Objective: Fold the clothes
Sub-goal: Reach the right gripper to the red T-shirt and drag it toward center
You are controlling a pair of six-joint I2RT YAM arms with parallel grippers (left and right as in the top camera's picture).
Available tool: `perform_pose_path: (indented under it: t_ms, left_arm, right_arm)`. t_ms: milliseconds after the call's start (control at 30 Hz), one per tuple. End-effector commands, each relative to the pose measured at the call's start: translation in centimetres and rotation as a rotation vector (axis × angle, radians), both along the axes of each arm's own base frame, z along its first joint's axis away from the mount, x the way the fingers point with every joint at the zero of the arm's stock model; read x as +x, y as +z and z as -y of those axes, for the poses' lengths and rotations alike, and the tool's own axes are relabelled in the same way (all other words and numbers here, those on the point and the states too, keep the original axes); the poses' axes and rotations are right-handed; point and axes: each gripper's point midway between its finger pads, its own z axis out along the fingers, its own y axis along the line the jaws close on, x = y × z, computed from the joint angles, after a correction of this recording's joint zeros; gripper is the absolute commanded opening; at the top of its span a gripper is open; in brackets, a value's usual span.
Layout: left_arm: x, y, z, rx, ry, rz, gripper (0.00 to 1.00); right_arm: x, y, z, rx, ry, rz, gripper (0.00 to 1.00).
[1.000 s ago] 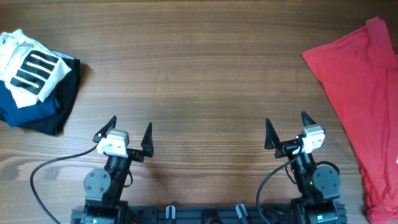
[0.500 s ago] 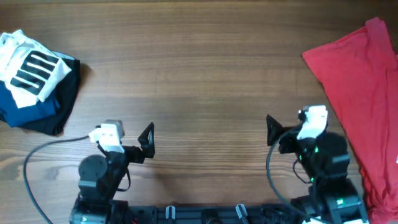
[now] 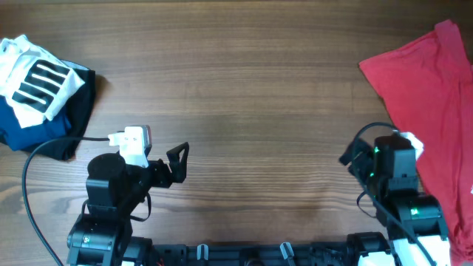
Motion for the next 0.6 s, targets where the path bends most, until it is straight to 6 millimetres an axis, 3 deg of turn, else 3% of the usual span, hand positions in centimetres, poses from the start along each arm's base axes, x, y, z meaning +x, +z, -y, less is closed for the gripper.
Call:
perform_pose_path:
  t_ms: [0,67,300,567]
  left_arm:
    - [-0.1,1.2,0.7,-0.030,-0.030,0.020,1.00]
    - [-0.1,1.2,0.7,-0.030,-0.030,0.020,1.00]
    - [-0.1,1.2,0.7,-0.030,-0.030,0.020,1.00]
    - [-0.1,1.2,0.7,-0.030,-0.030,0.020,1.00]
  right_arm:
    - [0.5,0.4,3.5,-0.035,-0.164,0.019,1.00]
    - [1.5,-0.1,4.3,-0.034,-0.124,0.000,1.00]
    - [2.8,-6.0,12.2,-0.070,-0.235,-0.193,0.99]
    - [5.9,-11.3,14.7,-0.094,-0.146,-0.247,0.99]
